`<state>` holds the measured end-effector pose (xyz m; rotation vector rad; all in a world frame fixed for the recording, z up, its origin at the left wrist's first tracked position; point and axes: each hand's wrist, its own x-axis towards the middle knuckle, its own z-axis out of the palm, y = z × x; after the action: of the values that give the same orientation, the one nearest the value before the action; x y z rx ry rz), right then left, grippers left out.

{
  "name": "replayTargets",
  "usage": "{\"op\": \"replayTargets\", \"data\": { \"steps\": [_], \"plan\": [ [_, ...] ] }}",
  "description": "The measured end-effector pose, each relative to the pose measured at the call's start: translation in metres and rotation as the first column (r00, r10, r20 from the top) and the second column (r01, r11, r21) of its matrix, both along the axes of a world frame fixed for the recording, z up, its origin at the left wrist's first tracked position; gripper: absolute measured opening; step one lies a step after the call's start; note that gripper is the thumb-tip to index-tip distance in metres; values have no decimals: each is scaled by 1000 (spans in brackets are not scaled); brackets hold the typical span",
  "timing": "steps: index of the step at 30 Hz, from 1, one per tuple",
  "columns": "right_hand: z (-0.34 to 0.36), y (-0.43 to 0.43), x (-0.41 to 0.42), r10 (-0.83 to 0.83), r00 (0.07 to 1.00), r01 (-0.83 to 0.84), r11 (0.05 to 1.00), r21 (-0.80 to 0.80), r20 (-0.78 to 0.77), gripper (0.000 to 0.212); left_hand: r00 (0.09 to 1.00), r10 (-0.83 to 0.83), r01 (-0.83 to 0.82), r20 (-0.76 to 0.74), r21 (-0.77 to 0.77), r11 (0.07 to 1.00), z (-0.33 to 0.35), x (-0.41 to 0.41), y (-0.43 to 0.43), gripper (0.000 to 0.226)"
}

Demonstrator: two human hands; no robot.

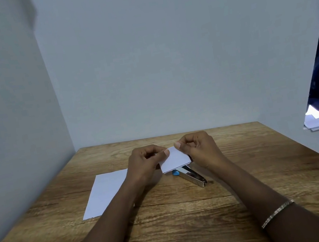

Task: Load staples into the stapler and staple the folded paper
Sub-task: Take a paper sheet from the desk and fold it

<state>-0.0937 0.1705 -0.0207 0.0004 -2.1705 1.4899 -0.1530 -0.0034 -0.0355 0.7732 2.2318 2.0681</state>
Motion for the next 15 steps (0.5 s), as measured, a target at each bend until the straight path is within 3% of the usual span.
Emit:
{"op": "replayTargets", "data": {
  "steps": [8, 15],
  "plan": [
    [-4, -1, 2, 168, 980, -148, 973, -176, 108, 24, 991, 6, -33, 134, 200, 979, 0, -5, -4, 13],
    [-1, 5, 2, 120, 990, -104, 978, -183, 80, 16, 972, -97, 46, 215, 231, 972, 1, -1, 0, 13]
  ]
}}
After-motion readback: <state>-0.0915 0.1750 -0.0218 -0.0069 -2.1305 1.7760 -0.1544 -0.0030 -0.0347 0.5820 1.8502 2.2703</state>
